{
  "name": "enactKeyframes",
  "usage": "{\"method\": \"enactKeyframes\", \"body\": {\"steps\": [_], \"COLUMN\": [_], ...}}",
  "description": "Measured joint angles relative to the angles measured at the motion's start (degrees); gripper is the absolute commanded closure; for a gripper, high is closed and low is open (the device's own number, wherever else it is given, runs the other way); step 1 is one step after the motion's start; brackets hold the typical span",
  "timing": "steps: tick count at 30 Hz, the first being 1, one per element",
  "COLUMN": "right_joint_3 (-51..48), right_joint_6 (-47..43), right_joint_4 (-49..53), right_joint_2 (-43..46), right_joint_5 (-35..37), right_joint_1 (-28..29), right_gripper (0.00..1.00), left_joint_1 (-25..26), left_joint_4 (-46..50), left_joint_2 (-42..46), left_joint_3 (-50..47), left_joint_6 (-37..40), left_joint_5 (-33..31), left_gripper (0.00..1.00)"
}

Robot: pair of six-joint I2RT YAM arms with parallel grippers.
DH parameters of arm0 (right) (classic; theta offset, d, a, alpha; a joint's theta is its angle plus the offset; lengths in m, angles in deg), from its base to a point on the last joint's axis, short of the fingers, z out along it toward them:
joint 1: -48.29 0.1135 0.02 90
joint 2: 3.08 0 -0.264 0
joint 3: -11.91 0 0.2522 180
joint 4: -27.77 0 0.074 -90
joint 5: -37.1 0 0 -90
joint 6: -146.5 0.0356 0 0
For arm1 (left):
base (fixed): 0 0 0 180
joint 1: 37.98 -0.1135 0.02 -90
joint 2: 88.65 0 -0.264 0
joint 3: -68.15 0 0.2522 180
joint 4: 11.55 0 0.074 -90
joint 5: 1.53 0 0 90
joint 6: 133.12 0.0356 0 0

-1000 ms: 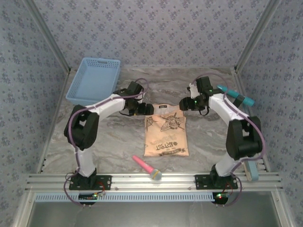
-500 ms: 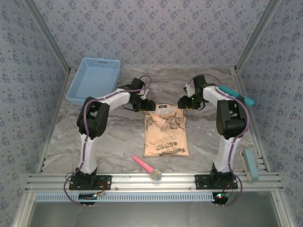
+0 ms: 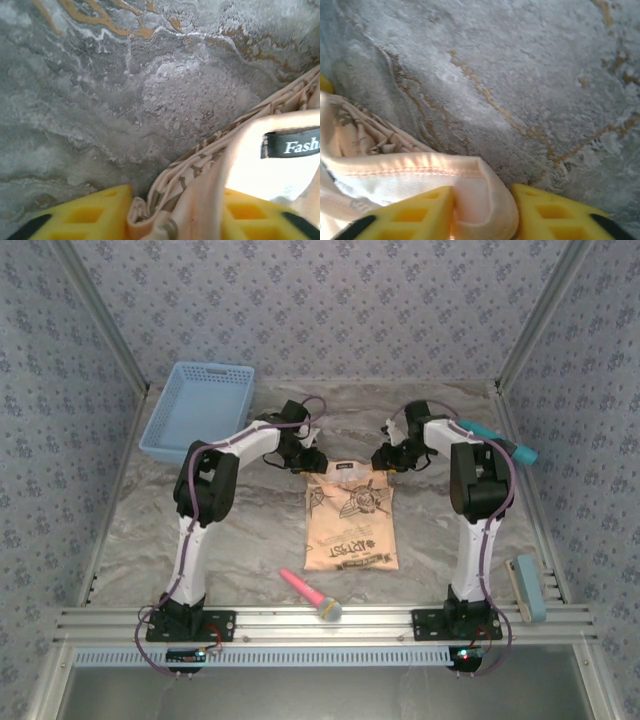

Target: Fold the inside-out t-shirt

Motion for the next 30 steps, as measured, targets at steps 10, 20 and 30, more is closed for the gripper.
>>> {"method": "enactKeyframes", "body": {"steps": [10,20,30], "right_joint_3": [0.07,-0.94,7.58], "right_joint_6": [-0.79,-0.33,-0.11], "right_joint_4": [0.24,-4.98,-8.24], "right_joint_2": [-0.66,0.94,4.9], "right_joint_5": [-7.85,-18.18,-20.92], "right_joint_1": [0.11,-2.34,-2.43], "right_gripper": [1.0,1.0,1.0], "left_joint_1": [-0.46,-3.56,-5.03], "left_joint_4": [0.44,0.35,3.91], "left_joint_2": [-0.5,1.84,8.72], "left_joint_3": [0.31,-0.59,11.34], "left_joint_6": [3.58,5.29,9.53], "left_joint_5": [4.81,9.73,10.34], "left_gripper": [1.0,1.0,1.0]}}
